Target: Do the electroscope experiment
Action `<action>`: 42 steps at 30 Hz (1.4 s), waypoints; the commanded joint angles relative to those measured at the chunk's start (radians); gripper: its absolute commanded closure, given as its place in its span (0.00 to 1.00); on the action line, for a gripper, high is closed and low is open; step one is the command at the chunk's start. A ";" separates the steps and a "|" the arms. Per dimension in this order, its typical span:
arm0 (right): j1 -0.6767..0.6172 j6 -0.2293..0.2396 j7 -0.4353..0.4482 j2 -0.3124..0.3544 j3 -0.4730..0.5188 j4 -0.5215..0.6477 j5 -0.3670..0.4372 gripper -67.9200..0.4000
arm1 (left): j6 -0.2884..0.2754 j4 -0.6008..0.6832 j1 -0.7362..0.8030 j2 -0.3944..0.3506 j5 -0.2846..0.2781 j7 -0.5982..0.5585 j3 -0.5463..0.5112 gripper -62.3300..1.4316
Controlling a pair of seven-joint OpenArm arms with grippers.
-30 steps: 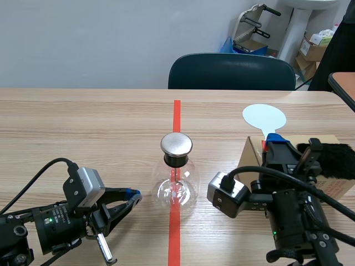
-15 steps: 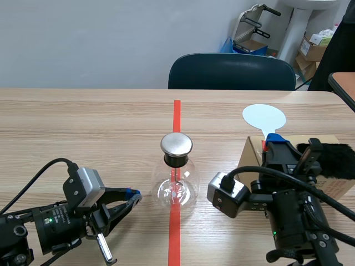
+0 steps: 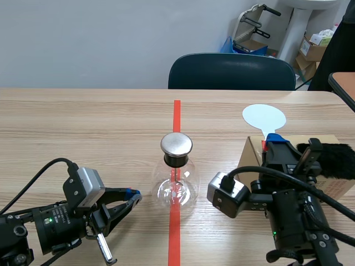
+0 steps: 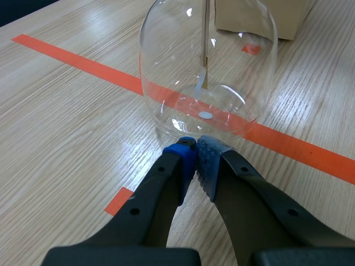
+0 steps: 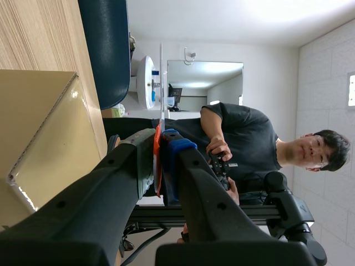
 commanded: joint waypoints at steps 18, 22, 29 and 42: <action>0.006 -0.011 0.003 0.008 0.003 0.016 -0.001 0.97 | -0.002 0.023 0.000 0.008 0.000 -0.013 -0.007 0.91; 0.006 -0.011 0.003 0.008 0.003 0.016 -0.001 0.97 | -0.002 0.023 0.000 0.008 0.000 -0.013 -0.007 0.91; 0.007 -0.011 0.004 0.008 0.003 0.016 -0.001 0.97 | -0.002 0.023 0.000 0.008 0.000 -0.013 -0.007 0.91; 0.007 -0.045 0.201 0.008 0.003 0.016 -0.001 0.97 | -0.002 0.023 0.000 0.008 0.000 -0.013 -0.007 0.91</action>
